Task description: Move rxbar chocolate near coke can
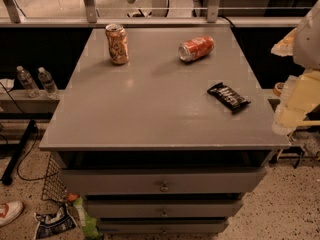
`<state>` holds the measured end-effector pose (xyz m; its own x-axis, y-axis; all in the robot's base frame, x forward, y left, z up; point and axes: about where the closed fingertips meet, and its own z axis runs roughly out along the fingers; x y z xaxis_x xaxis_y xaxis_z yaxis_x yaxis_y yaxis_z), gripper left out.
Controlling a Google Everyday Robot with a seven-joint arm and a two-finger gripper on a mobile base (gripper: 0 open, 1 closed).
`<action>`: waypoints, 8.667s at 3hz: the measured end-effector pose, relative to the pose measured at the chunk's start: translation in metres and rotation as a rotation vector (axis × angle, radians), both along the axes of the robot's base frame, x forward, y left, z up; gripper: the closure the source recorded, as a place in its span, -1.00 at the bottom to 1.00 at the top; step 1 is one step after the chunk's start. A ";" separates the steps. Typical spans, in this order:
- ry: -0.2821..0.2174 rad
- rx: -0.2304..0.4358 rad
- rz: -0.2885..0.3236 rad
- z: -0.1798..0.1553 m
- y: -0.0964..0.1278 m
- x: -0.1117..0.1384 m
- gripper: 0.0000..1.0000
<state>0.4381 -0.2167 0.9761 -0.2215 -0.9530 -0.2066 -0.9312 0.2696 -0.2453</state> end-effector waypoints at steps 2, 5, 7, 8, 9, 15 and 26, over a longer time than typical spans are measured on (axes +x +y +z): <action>0.006 0.015 -0.046 -0.009 0.000 0.021 -1.00; 0.041 0.124 -0.367 -0.078 -0.037 0.096 -1.00; 0.074 0.245 -0.471 -0.119 -0.042 0.130 -1.00; 0.082 0.248 -0.483 -0.130 -0.030 0.136 -1.00; 0.105 0.242 -0.484 -0.144 -0.016 0.136 -1.00; 0.034 0.294 -0.412 -0.097 0.026 0.167 1.00; 0.147 0.260 -0.589 -0.147 0.030 0.288 -0.86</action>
Offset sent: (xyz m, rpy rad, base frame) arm 0.0522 -0.0027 -0.0269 0.0378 0.0356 -0.1207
